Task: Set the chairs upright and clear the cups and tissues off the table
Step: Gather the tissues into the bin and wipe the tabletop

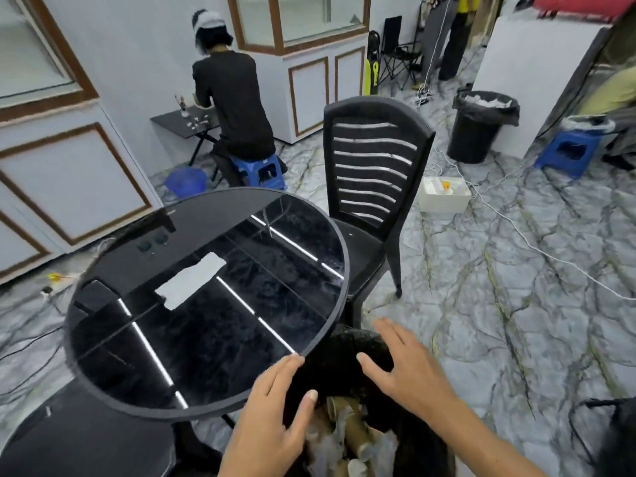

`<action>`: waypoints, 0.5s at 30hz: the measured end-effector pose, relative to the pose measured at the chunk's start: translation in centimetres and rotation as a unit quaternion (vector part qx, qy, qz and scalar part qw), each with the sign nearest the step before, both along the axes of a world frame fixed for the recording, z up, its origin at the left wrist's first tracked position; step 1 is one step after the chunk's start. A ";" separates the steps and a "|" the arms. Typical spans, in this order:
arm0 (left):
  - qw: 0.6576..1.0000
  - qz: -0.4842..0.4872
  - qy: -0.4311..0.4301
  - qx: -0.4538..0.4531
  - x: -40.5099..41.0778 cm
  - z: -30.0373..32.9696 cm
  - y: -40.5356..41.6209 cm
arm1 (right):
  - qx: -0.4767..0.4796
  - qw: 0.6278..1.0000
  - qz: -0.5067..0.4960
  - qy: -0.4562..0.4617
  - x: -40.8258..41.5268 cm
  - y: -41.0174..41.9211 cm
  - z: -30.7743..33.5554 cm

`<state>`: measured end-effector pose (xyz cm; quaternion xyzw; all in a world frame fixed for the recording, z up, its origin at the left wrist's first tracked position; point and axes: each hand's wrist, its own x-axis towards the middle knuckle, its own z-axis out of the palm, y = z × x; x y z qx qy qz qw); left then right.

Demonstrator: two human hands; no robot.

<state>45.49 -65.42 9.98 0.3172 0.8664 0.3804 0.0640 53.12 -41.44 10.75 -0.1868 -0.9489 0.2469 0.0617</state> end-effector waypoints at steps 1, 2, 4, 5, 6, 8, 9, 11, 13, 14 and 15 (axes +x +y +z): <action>1.000 0.013 0.013 0.006 -0.6 0.6 -0.7 | 0.003 1.000 0.006 0.014 -0.8 -0.3 0.8; 0.999 0.028 0.022 0.008 -1.2 1.0 -1.6 | 0.006 1.000 0.010 0.027 -1.6 -0.6 1.6; 0.998 0.058 0.035 0.005 -2.9 1.8 -3.3 | 0.015 0.999 0.023 0.041 -3.2 -1.2 2.6; 0.997 0.068 0.036 -0.002 -3.8 1.9 -4.2 | 0.017 0.998 0.032 0.045 -3.9 -1.7 3.0; 0.997 0.073 0.037 -0.010 -4.7 2.0 -4.9 | 0.015 0.998 0.042 0.048 -4.7 -2.1 3.3; 0.995 0.076 0.049 -0.034 -6.8 1.6 -6.1 | 0.013 0.997 0.059 0.050 -6.2 -3.2 3.5; 0.994 0.078 0.054 -0.049 -7.9 1.3 -6.6 | 0.014 0.996 0.066 0.050 -7.0 -3.8 3.5; 0.992 0.082 0.058 -0.078 -9.9 0.4 -7.3 | 0.017 0.996 0.077 0.049 -8.4 -5.0 3.4; 0.989 0.083 0.071 -0.100 -11.6 -0.5 -7.6 | 0.028 0.994 0.090 0.048 -10.0 -6.1 3.2; 0.988 0.078 0.074 -0.111 -12.3 -0.9 -7.7 | 0.030 0.994 0.095 0.045 -10.7 -6.7 3.2; 0.987 0.074 0.073 -0.119 -12.9 -1.2 -7.6 | 0.030 0.994 0.101 0.041 -11.6 -7.3 3.1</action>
